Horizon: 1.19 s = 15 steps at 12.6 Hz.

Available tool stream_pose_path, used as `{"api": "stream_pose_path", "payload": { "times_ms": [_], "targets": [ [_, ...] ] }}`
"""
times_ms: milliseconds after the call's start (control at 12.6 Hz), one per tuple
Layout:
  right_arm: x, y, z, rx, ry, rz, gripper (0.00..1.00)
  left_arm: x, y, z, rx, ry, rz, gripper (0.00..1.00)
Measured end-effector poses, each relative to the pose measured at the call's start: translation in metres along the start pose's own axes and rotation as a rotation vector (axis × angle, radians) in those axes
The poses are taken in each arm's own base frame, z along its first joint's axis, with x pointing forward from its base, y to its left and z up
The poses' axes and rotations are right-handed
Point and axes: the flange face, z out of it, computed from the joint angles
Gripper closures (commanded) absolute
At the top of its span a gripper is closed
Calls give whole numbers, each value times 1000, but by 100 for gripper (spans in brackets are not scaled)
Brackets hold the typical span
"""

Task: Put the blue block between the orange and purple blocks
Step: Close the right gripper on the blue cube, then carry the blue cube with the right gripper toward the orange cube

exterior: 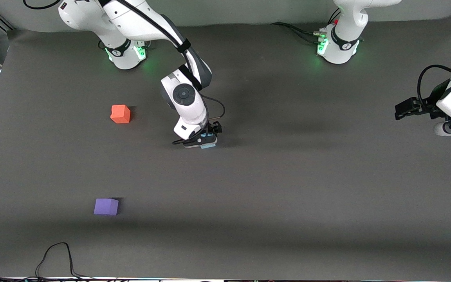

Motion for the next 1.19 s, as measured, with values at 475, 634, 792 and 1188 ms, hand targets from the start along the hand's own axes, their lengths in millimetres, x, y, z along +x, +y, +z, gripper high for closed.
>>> {"api": "stream_pose_path", "payload": {
  "times_ms": [475,634,792,1188],
  "targets": [
    [1,1,9,1,14,4,43,-1,1,-3,1,-5,13,0],
    [2,0,7,4,19,6,51,-1,1,-3,1,-5,13,0],
    [7,-3,-3,14,29,6,51,-1,1,-2,1,-5,13,0],
    [29,0,-116,20,-44,23,51,-1,2,-2,1,-6,15,0]
  ]
}}
